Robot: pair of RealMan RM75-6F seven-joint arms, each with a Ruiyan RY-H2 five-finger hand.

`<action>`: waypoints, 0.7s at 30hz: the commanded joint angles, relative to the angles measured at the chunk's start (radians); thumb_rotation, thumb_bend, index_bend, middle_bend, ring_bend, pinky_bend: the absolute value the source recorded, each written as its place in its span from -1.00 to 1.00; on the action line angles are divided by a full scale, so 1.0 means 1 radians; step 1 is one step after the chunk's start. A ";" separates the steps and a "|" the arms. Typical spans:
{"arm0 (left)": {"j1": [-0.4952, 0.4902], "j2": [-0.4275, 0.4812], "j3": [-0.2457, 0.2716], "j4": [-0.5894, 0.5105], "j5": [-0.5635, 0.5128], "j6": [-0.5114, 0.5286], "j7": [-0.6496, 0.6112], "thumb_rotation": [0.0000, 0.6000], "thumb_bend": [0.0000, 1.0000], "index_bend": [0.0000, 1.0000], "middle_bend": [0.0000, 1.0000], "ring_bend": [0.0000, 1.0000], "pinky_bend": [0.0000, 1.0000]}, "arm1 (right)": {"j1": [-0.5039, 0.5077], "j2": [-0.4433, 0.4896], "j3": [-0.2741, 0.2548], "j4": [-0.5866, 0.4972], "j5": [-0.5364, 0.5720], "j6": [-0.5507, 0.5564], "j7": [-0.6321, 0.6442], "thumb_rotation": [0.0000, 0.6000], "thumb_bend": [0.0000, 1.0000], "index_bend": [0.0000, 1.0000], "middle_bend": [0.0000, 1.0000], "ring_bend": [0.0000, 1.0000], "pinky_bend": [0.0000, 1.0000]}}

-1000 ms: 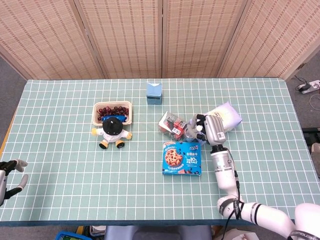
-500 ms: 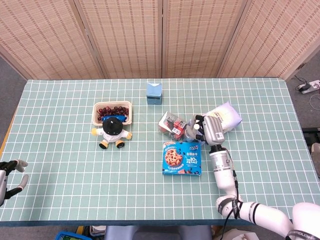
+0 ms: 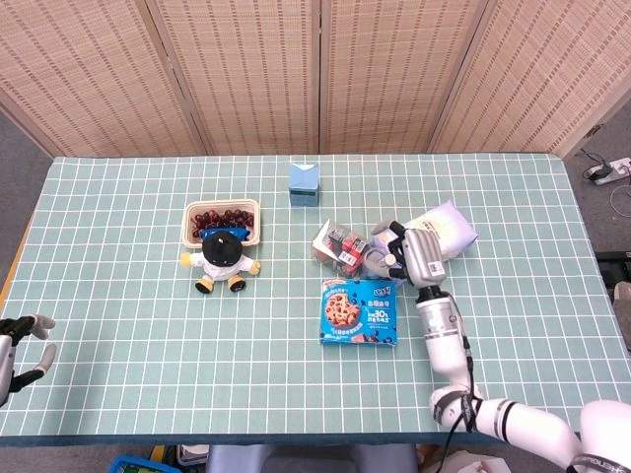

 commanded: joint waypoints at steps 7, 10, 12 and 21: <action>-0.002 -0.002 0.002 0.002 0.000 -0.007 0.007 1.00 -0.31 0.03 0.04 -0.12 0.03 | -0.078 0.139 -0.061 -0.151 -0.075 0.080 -0.082 1.00 -0.93 -0.39 1.00 1.00 1.00; -0.003 -0.004 0.002 0.002 -0.002 -0.009 0.016 1.00 -0.31 0.03 0.04 -0.12 0.03 | -0.112 0.216 -0.093 -0.234 -0.082 0.085 -0.136 1.00 -0.99 -0.56 0.99 1.00 1.00; -0.003 -0.005 0.002 0.000 -0.006 -0.009 0.021 1.00 -0.31 0.03 0.04 -0.12 0.03 | -0.136 0.262 -0.115 -0.282 -0.093 0.097 -0.169 1.00 -1.00 -0.66 0.96 1.00 1.00; -0.010 -0.015 0.002 0.006 -0.018 -0.025 0.044 1.00 -0.31 0.02 0.04 -0.12 0.03 | -0.254 0.421 -0.223 -0.398 -0.181 0.180 -0.227 1.00 -1.00 -0.79 0.61 0.74 0.99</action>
